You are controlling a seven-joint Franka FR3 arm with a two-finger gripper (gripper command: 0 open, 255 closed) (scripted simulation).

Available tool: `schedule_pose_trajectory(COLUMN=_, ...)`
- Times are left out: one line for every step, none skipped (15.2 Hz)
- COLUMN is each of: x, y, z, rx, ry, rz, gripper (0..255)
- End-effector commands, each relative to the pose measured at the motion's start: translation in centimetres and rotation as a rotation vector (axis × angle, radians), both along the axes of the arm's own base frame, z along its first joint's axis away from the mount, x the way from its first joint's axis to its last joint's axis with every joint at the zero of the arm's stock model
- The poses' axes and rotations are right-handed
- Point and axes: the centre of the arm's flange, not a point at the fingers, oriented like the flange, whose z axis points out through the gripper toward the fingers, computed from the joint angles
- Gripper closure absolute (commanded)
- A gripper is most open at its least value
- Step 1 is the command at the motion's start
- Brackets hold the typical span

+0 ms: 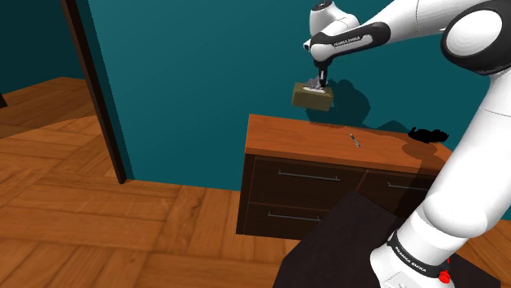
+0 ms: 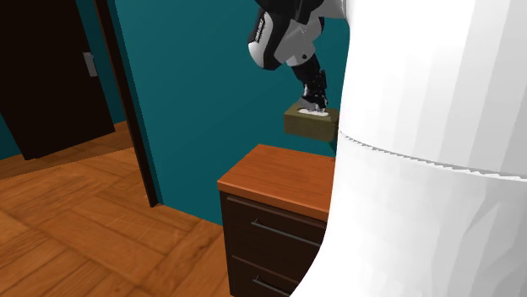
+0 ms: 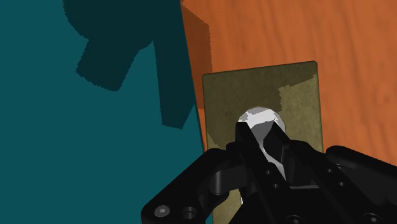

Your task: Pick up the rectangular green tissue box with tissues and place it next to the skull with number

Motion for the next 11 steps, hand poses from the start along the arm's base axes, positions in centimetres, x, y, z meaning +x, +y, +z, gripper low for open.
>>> schedule_pose_trajectory(x=0.0, y=0.0, z=1.1, rx=0.0, ry=0.0, rz=0.0, gripper=255)
schedule_pose_trajectory(x=0.0, y=0.0, z=1.6, rx=0.0, ry=0.0, rz=0.0, gripper=255)
schedule_pose_trajectory(x=0.0, y=0.0, z=2.2, rx=0.0, ry=0.0, rz=0.0, gripper=255)
schedule_pose_trajectory(x=0.0, y=0.0, z=2.7, rx=0.0, ry=0.0, rz=0.0, gripper=255)
schedule_pose_trajectory(x=0.0, y=0.0, z=3.2, rx=0.0, ry=0.0, rz=0.0, gripper=255)
schedule_pose_trajectory(x=0.0, y=0.0, z=3.7, rx=0.0, ry=0.0, rz=0.0, gripper=255)
schedule_pose_trajectory(x=0.0, y=0.0, z=4.3, rx=0.0, ry=0.0, rz=0.0, gripper=255)
schedule_pose_trajectory(x=0.0, y=0.0, z=4.8, rx=0.0, ry=0.0, rz=0.0, gripper=255)
schedule_pose_trajectory(x=0.0, y=0.0, z=5.3, rx=0.0, ry=0.0, rz=0.0, gripper=255)
schedule_pose_trajectory(x=0.0, y=0.0, z=5.9, rx=0.0, ry=0.0, rz=0.0, gripper=255)
schedule_pose_trajectory(x=0.0, y=0.0, z=6.0, rx=0.0, ry=0.0, rz=0.0, gripper=255)
